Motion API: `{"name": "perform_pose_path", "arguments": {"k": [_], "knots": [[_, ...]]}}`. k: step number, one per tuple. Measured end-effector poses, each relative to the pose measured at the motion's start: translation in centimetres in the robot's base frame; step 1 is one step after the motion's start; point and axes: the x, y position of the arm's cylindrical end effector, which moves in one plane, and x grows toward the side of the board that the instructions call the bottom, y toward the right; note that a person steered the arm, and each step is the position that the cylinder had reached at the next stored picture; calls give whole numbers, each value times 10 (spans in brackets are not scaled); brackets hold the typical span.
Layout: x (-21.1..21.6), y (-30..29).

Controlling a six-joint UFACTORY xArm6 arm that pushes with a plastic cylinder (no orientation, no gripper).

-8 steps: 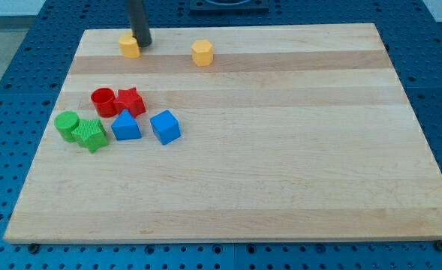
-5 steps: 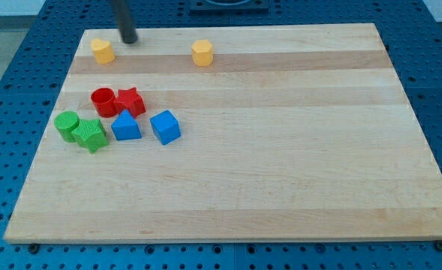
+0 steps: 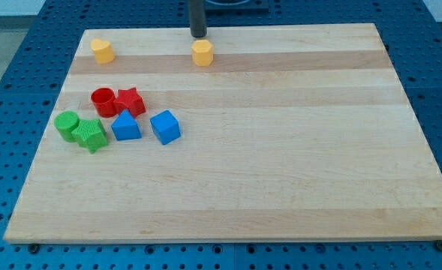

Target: Move the yellow hexagon to the right side of the yellow heart

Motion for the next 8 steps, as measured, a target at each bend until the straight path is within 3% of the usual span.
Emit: {"name": "perform_pose_path", "arguments": {"k": [2,3,4,5,6,7,8], "knots": [[0,32],[37,62],[74,42],[76,-18],[72,-46],[51,-18],[45,-57]]}}
